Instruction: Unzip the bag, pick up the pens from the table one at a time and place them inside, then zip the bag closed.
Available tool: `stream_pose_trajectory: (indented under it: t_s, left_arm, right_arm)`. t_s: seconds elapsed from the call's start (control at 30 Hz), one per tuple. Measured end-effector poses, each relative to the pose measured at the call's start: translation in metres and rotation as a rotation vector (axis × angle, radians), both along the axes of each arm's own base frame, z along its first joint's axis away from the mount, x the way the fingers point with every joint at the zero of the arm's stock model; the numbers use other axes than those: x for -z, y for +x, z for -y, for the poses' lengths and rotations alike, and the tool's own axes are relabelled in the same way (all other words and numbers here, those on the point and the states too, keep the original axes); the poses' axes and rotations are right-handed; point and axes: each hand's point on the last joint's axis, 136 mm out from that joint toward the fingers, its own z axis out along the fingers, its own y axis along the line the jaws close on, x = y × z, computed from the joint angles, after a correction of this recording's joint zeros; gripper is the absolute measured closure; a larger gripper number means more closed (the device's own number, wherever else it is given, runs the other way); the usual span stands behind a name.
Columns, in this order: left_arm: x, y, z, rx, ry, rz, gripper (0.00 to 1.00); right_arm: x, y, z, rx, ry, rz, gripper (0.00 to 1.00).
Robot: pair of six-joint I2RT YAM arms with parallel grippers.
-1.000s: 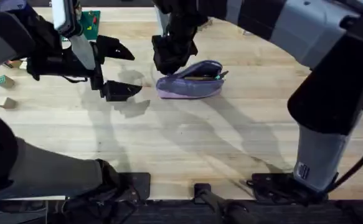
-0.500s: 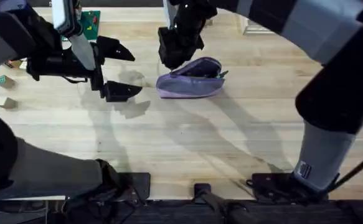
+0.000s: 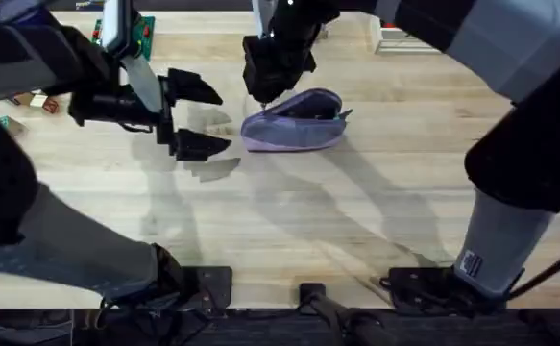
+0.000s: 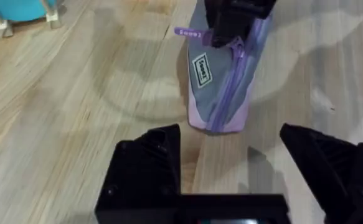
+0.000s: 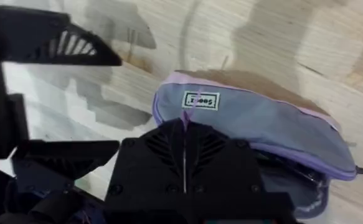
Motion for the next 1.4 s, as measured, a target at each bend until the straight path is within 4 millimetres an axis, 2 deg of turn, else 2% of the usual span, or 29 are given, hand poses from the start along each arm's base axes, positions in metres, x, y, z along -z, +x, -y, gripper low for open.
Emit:
stream_pose_trajectory:
  t_s: [0.1, 0.43, 0.8, 0.87, 1.03, 1.1, 1.4]
  left_arm:
    - [0.005, 0.003, 0.006, 0.014, -0.044, 0.003, 0.007]
    - [0.002, 0.016, 0.030, 0.080, -0.088, 0.106, 0.008]
    - [0.010, 0.024, 0.060, 0.114, -0.104, 0.055, 0.014]
    - [0.010, 0.023, 0.061, 0.109, -0.107, 0.039, 0.128]
    - [0.011, 0.023, 0.062, 0.103, -0.110, 0.017, 0.891]
    - [0.011, 0.022, 0.063, 0.105, -0.109, 0.014, 0.951]
    - [0.011, 0.023, 0.063, 0.102, -0.109, 0.013, 0.957]
  right_arm:
    - [0.000, 0.000, 0.000, 0.000, 0.000, 0.001, 0.971]
    - [0.000, 0.001, -0.001, 0.000, 0.004, 0.005, 0.972]
    - [-0.001, 0.002, -0.002, -0.001, 0.008, 0.010, 0.971]
    - [-0.001, 0.002, -0.002, 0.000, 0.008, 0.010, 0.971]
    - [-0.001, 0.004, -0.002, 0.001, 0.011, 0.015, 0.971]
    - [-0.001, 0.005, -0.001, 0.004, 0.012, 0.015, 0.971]
    - [-0.001, 0.013, 0.010, -0.018, 0.002, 0.028, 0.971]
